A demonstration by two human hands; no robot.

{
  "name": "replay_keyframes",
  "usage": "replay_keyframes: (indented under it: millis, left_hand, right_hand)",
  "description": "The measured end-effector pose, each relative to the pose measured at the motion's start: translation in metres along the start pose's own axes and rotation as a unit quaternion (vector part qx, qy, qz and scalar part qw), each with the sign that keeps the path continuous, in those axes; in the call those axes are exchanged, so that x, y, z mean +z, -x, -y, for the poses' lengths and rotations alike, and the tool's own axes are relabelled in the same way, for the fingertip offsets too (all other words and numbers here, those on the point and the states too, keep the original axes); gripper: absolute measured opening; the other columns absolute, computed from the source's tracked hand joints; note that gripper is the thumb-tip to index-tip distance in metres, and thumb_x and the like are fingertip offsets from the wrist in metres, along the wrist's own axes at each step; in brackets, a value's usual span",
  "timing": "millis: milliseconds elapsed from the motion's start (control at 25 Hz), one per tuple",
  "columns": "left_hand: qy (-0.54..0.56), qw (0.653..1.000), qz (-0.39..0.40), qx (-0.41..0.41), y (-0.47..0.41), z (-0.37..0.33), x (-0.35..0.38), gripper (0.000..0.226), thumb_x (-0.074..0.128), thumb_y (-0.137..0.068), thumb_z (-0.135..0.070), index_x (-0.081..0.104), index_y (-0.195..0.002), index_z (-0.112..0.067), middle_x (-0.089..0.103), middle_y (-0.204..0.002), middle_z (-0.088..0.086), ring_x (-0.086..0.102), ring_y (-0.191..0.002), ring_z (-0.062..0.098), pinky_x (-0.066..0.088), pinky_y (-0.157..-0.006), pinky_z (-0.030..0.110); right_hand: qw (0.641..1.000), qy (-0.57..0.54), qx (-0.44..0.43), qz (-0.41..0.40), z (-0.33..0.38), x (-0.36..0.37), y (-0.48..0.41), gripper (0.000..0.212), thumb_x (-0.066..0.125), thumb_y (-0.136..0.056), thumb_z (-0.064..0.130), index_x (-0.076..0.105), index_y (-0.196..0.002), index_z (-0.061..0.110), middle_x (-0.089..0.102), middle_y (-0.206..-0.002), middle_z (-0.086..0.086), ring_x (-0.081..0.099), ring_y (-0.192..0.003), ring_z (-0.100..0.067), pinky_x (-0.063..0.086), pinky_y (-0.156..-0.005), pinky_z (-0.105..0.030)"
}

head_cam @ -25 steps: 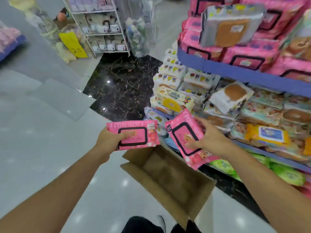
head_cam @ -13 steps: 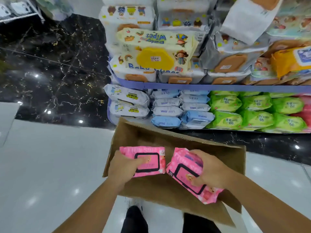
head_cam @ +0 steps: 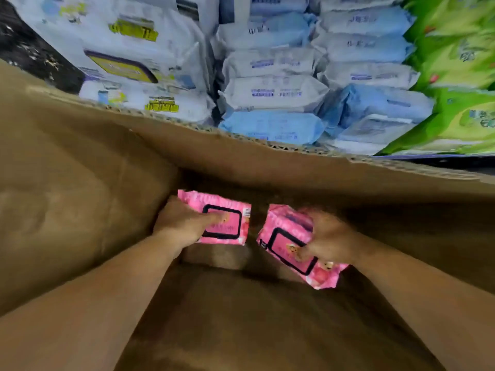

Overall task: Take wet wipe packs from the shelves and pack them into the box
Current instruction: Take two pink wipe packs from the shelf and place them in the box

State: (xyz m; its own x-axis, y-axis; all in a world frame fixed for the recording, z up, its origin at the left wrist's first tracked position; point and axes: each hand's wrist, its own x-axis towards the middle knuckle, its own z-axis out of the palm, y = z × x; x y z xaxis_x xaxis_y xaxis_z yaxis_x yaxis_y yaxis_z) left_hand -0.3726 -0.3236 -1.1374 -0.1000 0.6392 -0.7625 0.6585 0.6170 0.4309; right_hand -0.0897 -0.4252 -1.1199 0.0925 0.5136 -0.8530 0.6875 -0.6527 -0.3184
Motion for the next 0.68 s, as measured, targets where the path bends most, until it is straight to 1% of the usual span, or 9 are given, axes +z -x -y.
replay_keyframes:
  millis: [120,240,320,360,440,520,560,600,680]
  left_hand:
    - [0.041,0.999,-0.015,0.006,-0.044,0.014,0.028,0.056,0.100,-0.050,-0.043,0.075,-0.096,-0.020,0.079,-0.086,-0.001,0.076,-0.072,0.015,0.064,-0.071,0.038]
    - [0.047,0.998,-0.035,0.028,-0.074,0.022,0.045,0.082,0.098,-0.035,-0.058,0.073,-0.102,-0.018,0.078,-0.091,-0.003,0.076,-0.078,0.012,0.063,-0.068,0.031]
    - [0.061,0.996,-0.052,0.038,-0.090,0.030,0.051,0.092,0.097,-0.035,-0.059,0.068,-0.112,-0.018,0.075,-0.100,-0.004,0.074,-0.087,0.013,0.063,-0.076,0.033]
    - [0.066,0.995,-0.059,0.035,-0.095,0.033,0.054,0.095,0.094,-0.038,-0.061,0.066,-0.117,-0.018,0.074,-0.106,-0.001,0.073,-0.093,0.017,0.062,-0.082,0.038]
    - [0.044,0.995,-0.090,0.023,-0.097,0.035,0.059,0.076,0.082,-0.064,-0.058,0.064,-0.124,-0.015,0.072,-0.118,0.010,0.069,-0.107,0.029,0.057,-0.093,0.044]
    - [-0.006,0.992,-0.123,0.012,-0.092,0.032,0.064,0.055,0.065,-0.091,-0.043,0.059,-0.133,-0.009,0.065,-0.130,0.019,0.062,-0.119,0.036,0.050,-0.101,0.042]
    - [-0.021,0.991,-0.131,-0.005,-0.090,0.028,0.068,0.054,0.059,-0.096,-0.041,0.053,-0.139,-0.009,0.060,-0.137,0.021,0.058,-0.124,0.038,0.048,-0.103,0.041]
    - [-0.034,0.991,-0.126,-0.034,-0.090,0.022,0.073,0.058,0.055,-0.098,-0.042,0.044,-0.148,-0.012,0.053,-0.144,0.023,0.052,-0.130,0.040,0.044,-0.105,0.042]
    - [-0.047,0.988,-0.101,-0.104,-0.088,0.013,0.082,0.070,0.053,-0.100,-0.041,0.021,-0.160,-0.024,0.036,-0.157,0.023,0.039,-0.140,0.042,0.038,-0.113,0.045]
  right_hand:
    - [1.000,0.016,-0.016,0.019,-0.005,0.026,-0.056,0.070,0.092,-0.061,0.024,0.060,-0.124,0.028,0.071,-0.106,0.005,0.068,-0.096,-0.016,0.059,-0.086,-0.037]
    - [0.998,0.023,-0.059,0.020,-0.004,0.044,-0.097,0.093,0.092,-0.060,0.029,0.049,-0.142,0.023,0.062,-0.130,0.004,0.061,-0.117,-0.018,0.051,-0.100,-0.033]
    - [0.997,0.034,-0.076,0.001,-0.010,0.046,-0.106,0.096,0.090,-0.065,0.030,0.043,-0.148,0.023,0.059,-0.136,0.003,0.058,-0.122,-0.019,0.045,-0.104,-0.028]
    - [0.996,0.044,-0.080,-0.017,-0.017,0.047,-0.105,0.090,0.087,-0.071,0.031,0.043,-0.149,0.023,0.059,-0.139,-0.001,0.058,-0.124,-0.021,0.041,-0.104,-0.023]
    - [0.994,0.051,-0.048,-0.085,-0.027,0.045,-0.097,0.081,0.078,-0.082,0.043,0.041,-0.150,0.017,0.055,-0.145,-0.008,0.055,-0.128,-0.027,0.038,-0.103,-0.022]
    - [0.985,-0.046,0.092,-0.139,-0.036,0.050,-0.089,0.083,0.067,-0.088,0.055,0.036,-0.152,0.010,0.046,-0.152,-0.010,0.046,-0.136,-0.030,0.036,-0.110,-0.031]
    - [0.967,-0.147,0.153,-0.137,-0.042,0.056,-0.089,0.084,0.066,-0.090,0.053,0.033,-0.153,0.008,0.042,-0.154,-0.010,0.043,-0.139,-0.030,0.034,-0.113,-0.036]
    - [0.940,-0.262,0.188,-0.112,-0.041,0.062,-0.088,0.079,0.068,-0.091,0.048,0.036,-0.152,0.009,0.045,-0.153,-0.013,0.047,-0.135,-0.032,0.037,-0.111,-0.040]
    - [0.883,-0.416,0.187,-0.111,-0.032,0.071,-0.090,0.060,0.078,-0.084,0.045,0.060,-0.130,0.013,0.066,-0.128,-0.013,0.065,-0.106,-0.031,0.053,-0.085,-0.043]
